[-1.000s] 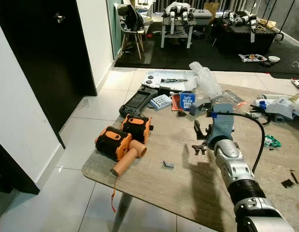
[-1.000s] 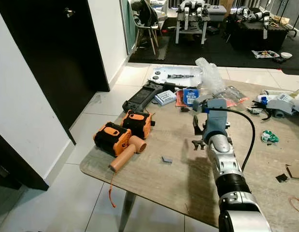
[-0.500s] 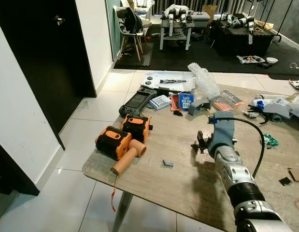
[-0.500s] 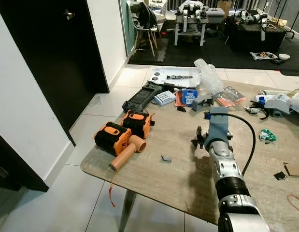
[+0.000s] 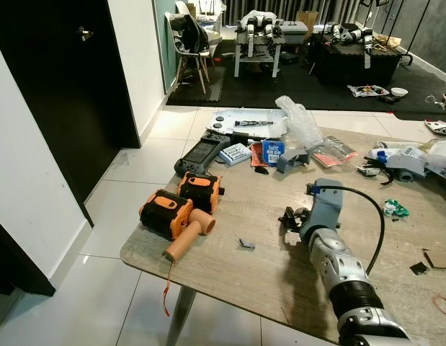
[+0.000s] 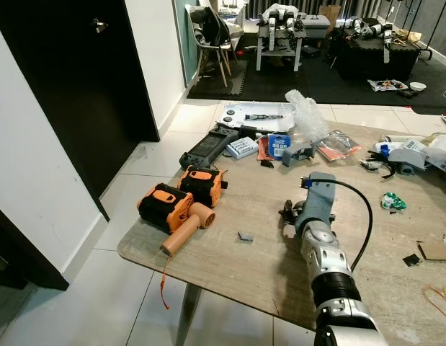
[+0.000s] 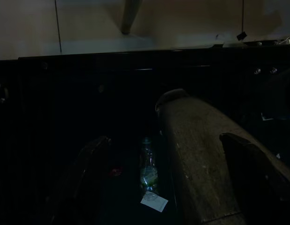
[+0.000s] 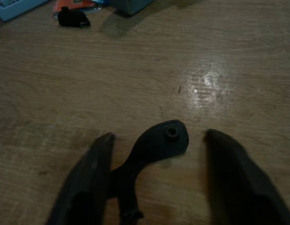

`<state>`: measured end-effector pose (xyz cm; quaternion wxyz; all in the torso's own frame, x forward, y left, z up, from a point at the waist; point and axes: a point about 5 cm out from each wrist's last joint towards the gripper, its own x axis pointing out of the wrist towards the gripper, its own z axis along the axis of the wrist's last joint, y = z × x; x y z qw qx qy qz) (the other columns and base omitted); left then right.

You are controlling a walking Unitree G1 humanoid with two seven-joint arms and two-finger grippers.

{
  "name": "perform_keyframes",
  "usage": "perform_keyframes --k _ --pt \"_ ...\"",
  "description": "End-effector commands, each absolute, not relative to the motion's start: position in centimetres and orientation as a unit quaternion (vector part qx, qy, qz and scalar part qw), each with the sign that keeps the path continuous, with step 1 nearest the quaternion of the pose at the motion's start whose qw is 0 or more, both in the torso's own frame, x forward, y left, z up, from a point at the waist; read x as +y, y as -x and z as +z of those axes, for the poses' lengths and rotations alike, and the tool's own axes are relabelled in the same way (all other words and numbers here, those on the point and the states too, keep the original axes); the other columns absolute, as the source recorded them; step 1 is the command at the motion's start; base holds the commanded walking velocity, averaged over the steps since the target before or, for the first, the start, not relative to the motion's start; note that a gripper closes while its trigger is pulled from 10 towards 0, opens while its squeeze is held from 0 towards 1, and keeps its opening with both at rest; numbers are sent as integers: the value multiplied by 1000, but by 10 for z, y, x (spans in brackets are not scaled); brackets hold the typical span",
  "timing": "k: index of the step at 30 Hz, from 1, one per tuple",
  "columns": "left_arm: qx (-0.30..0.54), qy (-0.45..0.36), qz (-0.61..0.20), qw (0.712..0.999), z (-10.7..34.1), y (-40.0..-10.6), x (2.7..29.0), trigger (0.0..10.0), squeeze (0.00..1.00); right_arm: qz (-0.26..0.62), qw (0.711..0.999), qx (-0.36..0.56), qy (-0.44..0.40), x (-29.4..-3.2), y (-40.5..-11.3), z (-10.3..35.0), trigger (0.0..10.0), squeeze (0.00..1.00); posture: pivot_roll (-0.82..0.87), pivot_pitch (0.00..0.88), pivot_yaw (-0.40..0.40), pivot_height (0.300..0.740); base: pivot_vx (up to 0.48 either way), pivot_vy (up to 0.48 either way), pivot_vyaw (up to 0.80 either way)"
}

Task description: Picking trash to rubbish bin

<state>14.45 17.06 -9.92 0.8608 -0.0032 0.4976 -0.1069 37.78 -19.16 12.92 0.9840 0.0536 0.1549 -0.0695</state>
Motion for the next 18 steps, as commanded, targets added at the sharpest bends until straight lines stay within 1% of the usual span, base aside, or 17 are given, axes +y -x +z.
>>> perform_keyframes --k 1,12,15,18 --pt "552 10 -120 825 -111 -110 165 10000 0 -60 972 217 -59 -186 -367 101 0 0 -107 161 33 740 0 0 0" --pt "552 12 -119 825 -111 -111 165 10000 0 -61 973 216 -50 -189 -368 105 0 0 -109 150 24 740 0 0 0" --pt "550 12 -119 826 -111 -112 164 10000 0 -65 975 209 -49 -192 -369 108 0 0 -108 147 24 740 0 0 0" --pt "549 12 -119 827 -111 -114 164 10000 0 -75 979 181 -57 -196 -372 115 0 0 -110 144 27 740 0 0 0"
